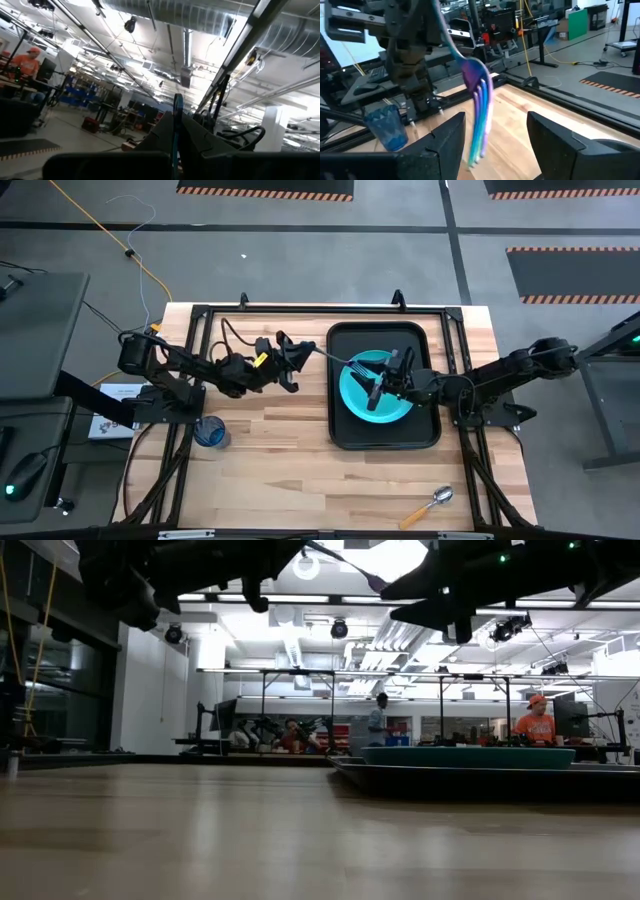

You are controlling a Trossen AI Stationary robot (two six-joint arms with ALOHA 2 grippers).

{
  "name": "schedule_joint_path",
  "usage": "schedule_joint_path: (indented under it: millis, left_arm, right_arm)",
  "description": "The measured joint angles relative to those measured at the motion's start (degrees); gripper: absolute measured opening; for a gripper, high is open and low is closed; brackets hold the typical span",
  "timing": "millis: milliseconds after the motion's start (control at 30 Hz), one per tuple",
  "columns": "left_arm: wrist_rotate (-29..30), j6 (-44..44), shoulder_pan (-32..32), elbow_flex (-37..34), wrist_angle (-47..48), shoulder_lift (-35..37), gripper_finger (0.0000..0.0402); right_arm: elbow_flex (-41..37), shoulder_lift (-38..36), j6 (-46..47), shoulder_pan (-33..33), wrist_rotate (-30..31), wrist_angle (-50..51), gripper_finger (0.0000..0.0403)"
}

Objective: Pick and place plate/cup/fork/spoon on tray
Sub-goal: Put the blue fork on the black serving tray to the left side of the blue plate

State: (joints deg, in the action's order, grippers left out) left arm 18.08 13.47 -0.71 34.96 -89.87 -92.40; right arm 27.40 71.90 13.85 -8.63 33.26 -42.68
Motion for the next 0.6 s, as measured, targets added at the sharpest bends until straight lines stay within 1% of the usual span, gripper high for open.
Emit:
schedule_joint_path:
  millis: [300, 500, 600]
  left_arm:
    - [0.47, -0.71, -0.02, 0.00, 0.86, 0.07, 0.0001]
    - [0.53, -0.88, -0.02, 0.00, 1.17, 0.09, 0.0001]
    - [0.56, -0.63, -0.02, -0.02, 1.58, 0.09, 0.0001]
  right_arm:
    - [0.00, 0.00, -0.83, -0.02, -1.01, -2.20, 0.0131]
    - [0.00, 0.00, -0.88, -0.02, -1.18, -2.76, 0.0099]
    - [0.00, 0.00, -0.88, -0.02, -1.15, -2.73, 0.0073]
